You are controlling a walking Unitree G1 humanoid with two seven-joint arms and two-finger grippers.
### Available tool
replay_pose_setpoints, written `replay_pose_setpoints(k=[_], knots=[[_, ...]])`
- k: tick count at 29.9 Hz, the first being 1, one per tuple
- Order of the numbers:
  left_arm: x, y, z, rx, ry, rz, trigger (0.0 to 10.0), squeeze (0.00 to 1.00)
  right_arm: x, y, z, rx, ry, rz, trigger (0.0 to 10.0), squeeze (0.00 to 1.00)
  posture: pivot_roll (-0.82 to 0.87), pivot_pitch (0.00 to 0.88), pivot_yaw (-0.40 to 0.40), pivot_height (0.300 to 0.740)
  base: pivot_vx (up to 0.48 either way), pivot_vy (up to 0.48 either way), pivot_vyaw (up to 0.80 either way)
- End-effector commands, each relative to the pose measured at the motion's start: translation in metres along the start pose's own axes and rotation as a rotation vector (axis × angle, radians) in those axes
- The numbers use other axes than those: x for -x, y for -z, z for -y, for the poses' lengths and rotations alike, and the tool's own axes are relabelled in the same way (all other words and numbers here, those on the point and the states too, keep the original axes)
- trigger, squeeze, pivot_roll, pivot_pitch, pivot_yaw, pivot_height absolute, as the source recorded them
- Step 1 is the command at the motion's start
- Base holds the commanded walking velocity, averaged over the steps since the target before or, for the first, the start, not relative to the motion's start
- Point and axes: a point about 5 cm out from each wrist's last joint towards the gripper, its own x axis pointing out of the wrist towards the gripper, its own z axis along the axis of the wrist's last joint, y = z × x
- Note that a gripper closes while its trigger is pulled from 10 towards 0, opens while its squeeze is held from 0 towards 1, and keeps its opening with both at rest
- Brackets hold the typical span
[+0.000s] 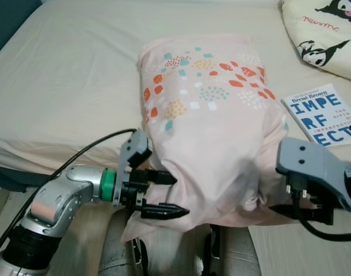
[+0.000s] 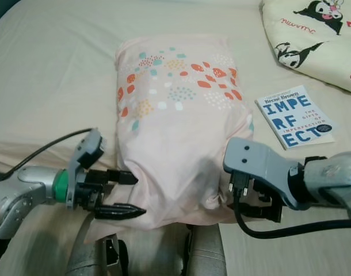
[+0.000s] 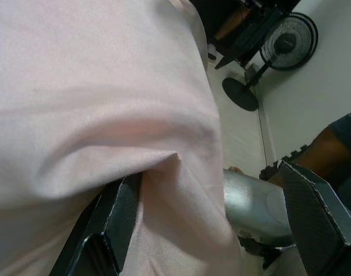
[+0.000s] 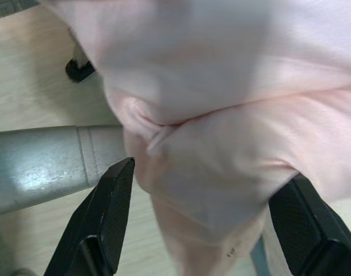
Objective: Clean up the room
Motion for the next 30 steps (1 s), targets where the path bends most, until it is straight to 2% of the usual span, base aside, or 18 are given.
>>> replay_pose_setpoints(k=[1, 7, 9, 10, 11, 12, 13, 16, 17, 19, 20, 21, 23, 24, 25, 26, 27, 30], knots=[[0.000, 0.001, 0.001, 0.023, 0.017, 0.010, 10.0, 0.00, 0.007, -0.004, 0.002, 0.022, 0.003, 0.016, 10.0, 0.00, 0.00, 0.150, 0.069, 0.594, 0.000, 0.000, 0.00], [0.009, 0.001, -0.006, 0.013, -0.022, -0.002, 10.0, 0.00, 0.025, -0.005, 0.013, 0.034, 0.082, 0.005, 10.0, 0.00, 0.00, 0.146, 0.060, 0.594, 0.000, 0.000, 0.00], [0.020, -0.003, -0.017, 0.004, -0.112, 0.002, 10.0, 0.00, 0.035, 0.001, 0.021, 0.040, 0.142, -0.040, 10.0, 0.00, 0.00, 0.145, 0.058, 0.594, 0.000, 0.000, 0.00], [0.020, -0.003, -0.017, 0.004, -0.112, 0.002, 10.0, 0.00, 0.035, 0.001, 0.021, 0.040, 0.142, -0.040, 10.0, 0.00, 0.00, 0.145, 0.058, 0.594, 0.000, 0.000, 0.00], [0.027, -0.004, -0.026, 0.003, -0.200, 0.012, 10.0, 0.00, 0.037, 0.008, 0.025, 0.023, 0.168, -0.080, 10.0, 0.00, 0.01, 0.146, 0.060, 0.594, 0.000, 0.000, 0.00], [0.027, -0.004, -0.026, 0.003, -0.200, 0.012, 10.0, 0.00, 0.037, 0.008, 0.025, 0.023, 0.168, -0.080, 10.0, 0.00, 0.01, 0.146, 0.060, 0.594, 0.000, 0.000, 0.00], [0.033, -0.005, -0.036, 0.004, -0.284, 0.030, 10.0, 0.00, 0.037, 0.016, 0.030, 0.006, 0.198, -0.114, 10.0, 0.00, 0.01, 0.146, 0.060, 0.594, 0.000, 0.000, 0.00], [0.048, -0.010, -0.058, 0.017, -0.498, 0.152, 10.0, 0.00, 0.029, 0.038, 0.055, -0.090, 0.407, -0.106, 10.0, 0.00, 0.00, 0.147, 0.062, 0.594, 0.000, 0.000, 0.00], [0.048, -0.010, -0.058, 0.017, -0.498, 0.152, 10.0, 0.00, 0.029, 0.038, 0.055, -0.090, 0.407, -0.106, 10.0, 0.00, 0.00, 0.147, 0.062, 0.594, 0.000, 0.000, 0.00], [0.051, -0.010, -0.070, 0.046, -0.623, 0.221, 10.0, 0.00, 0.016, 0.051, 0.074, -0.223, 0.574, -0.007, 10.0, 0.00, 0.00, 0.146, 0.062, 0.594, 0.000, 0.000, 0.00], [0.051, -0.010, -0.070, 0.046, -0.623, 0.221, 10.0, 0.00, 0.016, 0.051, 0.074, -0.223, 0.574, -0.007, 10.0, 0.00, 0.00, 0.146, 0.062, 0.594, 0.000, 0.000, 0.00], [0.053, -0.005, -0.076, 0.062, -0.710, 0.221, 10.0, 0.00, 0.009, 0.059, 0.083, -0.317, 0.670, 0.066, 10.0, 0.00, 0.00, 0.145, 0.062, 0.594, 0.000, 0.000, 0.00], [0.053, 0.003, -0.083, 0.088, -0.798, 0.221, 10.0, 0.00, -0.004, 0.071, 0.091, -0.433, 0.778, 0.174, 10.0, 0.00, -0.01, 0.144, 0.062, 0.594, 0.000, 0.000, 0.00], [0.052, 0.008, -0.084, 0.132, -0.817, 0.252, 10.0, 0.38, -0.011, 0.078, 0.093, -0.483, 0.830, 0.255, 10.0, 0.46, -0.01, 0.145, 0.062, 0.594, 0.000, 0.000, 0.00], [0.052, 0.008, -0.084, 0.132, -0.817, 0.252, 10.0, 0.38, -0.011, 0.078, 0.093, -0.483, 0.830, 0.255, 10.0, 0.46, -0.01, 0.145, 0.062, 0.594, 0.000, 0.000, 0.00], [0.051, 0.011, -0.084, 0.164, -0.820, 0.277, 10.0, 1.00, -0.016, 0.082, 0.093, -0.512, 0.859, 0.306, 10.0, 1.00, -0.01, 0.145, 0.062, 0.594, 0.000, 0.000, 0.00], [0.051, 0.011, -0.084, 0.164, -0.820, 0.277, 10.0, 1.00, -0.016, 0.082, 0.093, -0.512, 0.859, 0.306, 10.0, 1.00, -0.01, 0.145, 0.062, 0.594, 0.000, 0.000, 0.00], [0.046, 0.021, -0.076, 0.313, -0.709, 0.459, 10.0, 1.00, -0.032, 0.098, 0.081, -0.756, 0.829, 0.559, 10.0, 1.00, 0.00, 0.155, 0.064, 0.594, 0.000, 0.000, 0.00]])
